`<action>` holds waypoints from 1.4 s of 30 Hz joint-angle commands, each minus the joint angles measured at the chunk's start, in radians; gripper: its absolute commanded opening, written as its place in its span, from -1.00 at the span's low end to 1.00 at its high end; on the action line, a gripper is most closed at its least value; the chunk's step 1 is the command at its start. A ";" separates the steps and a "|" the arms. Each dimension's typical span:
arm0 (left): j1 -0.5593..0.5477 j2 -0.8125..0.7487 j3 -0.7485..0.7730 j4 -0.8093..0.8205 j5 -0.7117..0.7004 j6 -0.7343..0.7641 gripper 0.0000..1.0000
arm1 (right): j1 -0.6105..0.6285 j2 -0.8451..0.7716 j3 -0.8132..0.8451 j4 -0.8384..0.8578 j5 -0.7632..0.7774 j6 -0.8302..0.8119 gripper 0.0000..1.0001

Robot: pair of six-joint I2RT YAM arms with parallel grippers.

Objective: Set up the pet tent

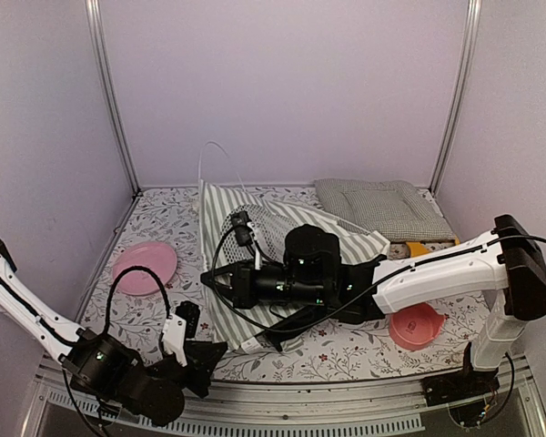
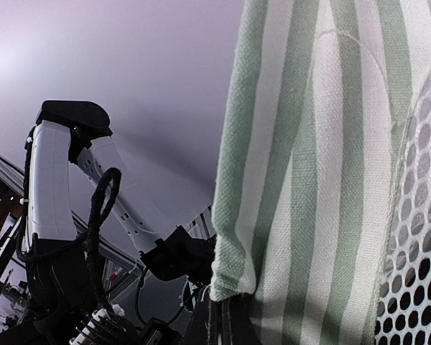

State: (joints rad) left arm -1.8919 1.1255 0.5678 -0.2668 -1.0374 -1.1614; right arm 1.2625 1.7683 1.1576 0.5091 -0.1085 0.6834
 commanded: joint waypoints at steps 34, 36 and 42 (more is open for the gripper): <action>0.124 -0.200 0.049 -0.111 0.075 0.058 -0.26 | 0.035 -0.032 -0.029 -0.079 0.128 -0.136 -1.00; 0.126 -0.206 0.076 -0.198 0.071 -0.014 -0.22 | 0.034 -0.037 -0.029 -0.089 0.132 -0.152 -1.00; 0.126 -0.240 0.195 -0.427 0.013 -0.105 0.09 | 0.034 -0.045 -0.022 -0.117 0.133 -0.187 -1.00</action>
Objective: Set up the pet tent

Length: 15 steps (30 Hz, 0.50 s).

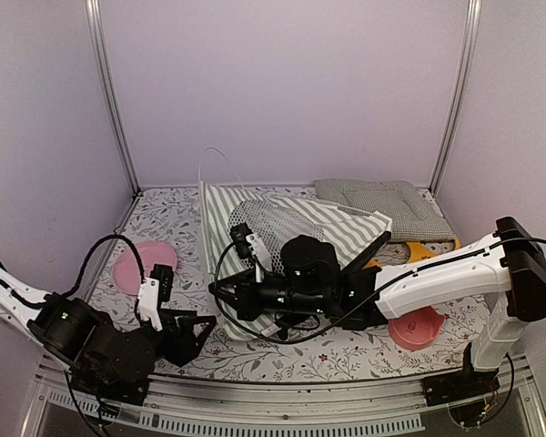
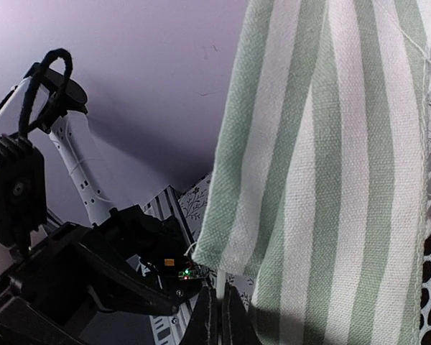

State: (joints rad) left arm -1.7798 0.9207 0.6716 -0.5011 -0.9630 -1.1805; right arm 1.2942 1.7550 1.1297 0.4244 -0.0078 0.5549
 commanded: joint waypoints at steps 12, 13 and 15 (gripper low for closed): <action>0.524 -0.006 0.432 -0.296 0.222 0.206 0.39 | 0.003 -0.020 0.026 -0.065 0.005 -0.091 -1.00; 0.573 0.010 0.456 -0.283 0.261 0.252 0.40 | 0.003 -0.019 0.028 -0.067 0.004 -0.091 -1.00; 0.659 0.041 0.496 -0.244 0.356 0.330 0.39 | 0.002 -0.017 0.034 -0.076 0.003 -0.094 -1.00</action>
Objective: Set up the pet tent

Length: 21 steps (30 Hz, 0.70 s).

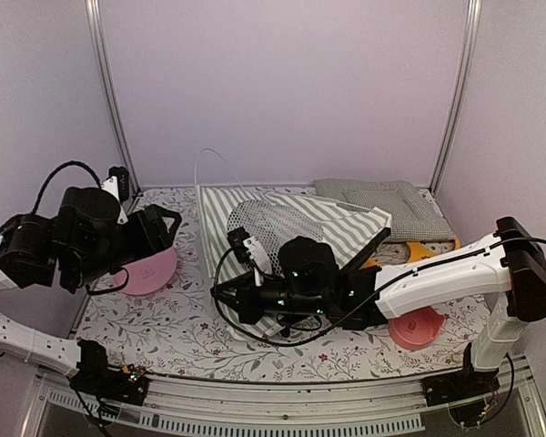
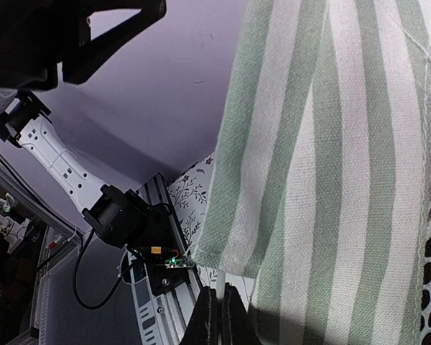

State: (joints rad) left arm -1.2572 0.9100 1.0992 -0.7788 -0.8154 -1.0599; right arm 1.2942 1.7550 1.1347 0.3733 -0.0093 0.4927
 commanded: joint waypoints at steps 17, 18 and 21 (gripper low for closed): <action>0.415 0.245 0.175 0.150 0.531 0.357 0.12 | 0.002 -0.006 0.066 -0.064 -0.002 -0.056 -1.00; 0.421 0.252 0.179 0.154 0.532 0.363 0.01 | 0.002 -0.007 0.067 -0.070 -0.003 -0.058 -1.00; 0.429 0.271 0.195 0.155 0.524 0.386 -0.45 | 0.003 -0.018 0.098 -0.107 -0.009 -0.063 -0.91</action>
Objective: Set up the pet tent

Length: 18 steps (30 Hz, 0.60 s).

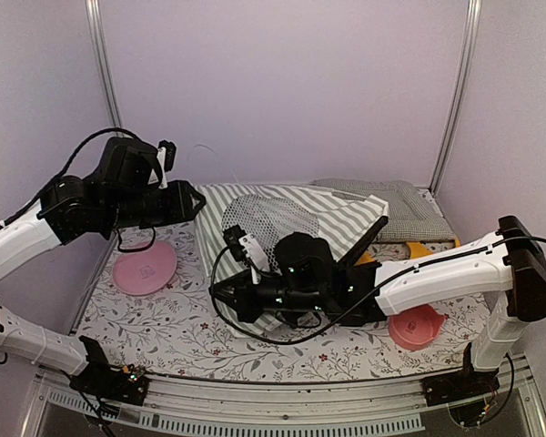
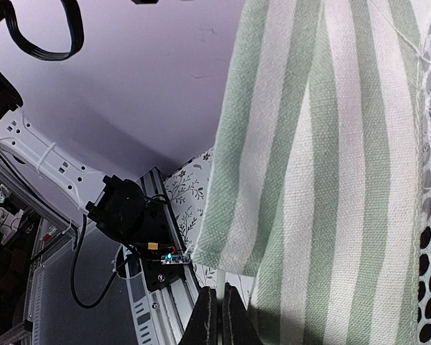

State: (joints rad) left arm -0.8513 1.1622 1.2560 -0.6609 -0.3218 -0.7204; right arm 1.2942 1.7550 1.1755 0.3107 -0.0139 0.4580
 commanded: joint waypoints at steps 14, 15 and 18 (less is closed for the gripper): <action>0.023 -0.044 0.037 0.169 -0.052 0.200 -1.00 | -0.049 -0.222 0.255 -0.339 -0.069 -0.100 0.63; 0.022 -0.050 0.037 0.181 -0.057 0.213 -1.00 | -0.061 -0.248 0.264 -0.354 -0.083 -0.103 0.69; 0.014 -0.060 0.030 0.215 -0.085 0.242 -1.00 | -0.092 -0.316 0.286 -0.391 -0.117 -0.106 0.79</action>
State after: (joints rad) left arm -0.8394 1.1290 1.2892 -0.5533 -0.3454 -0.5575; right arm 1.2457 1.5394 1.4113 0.0051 -0.0769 0.3714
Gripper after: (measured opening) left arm 0.032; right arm 0.868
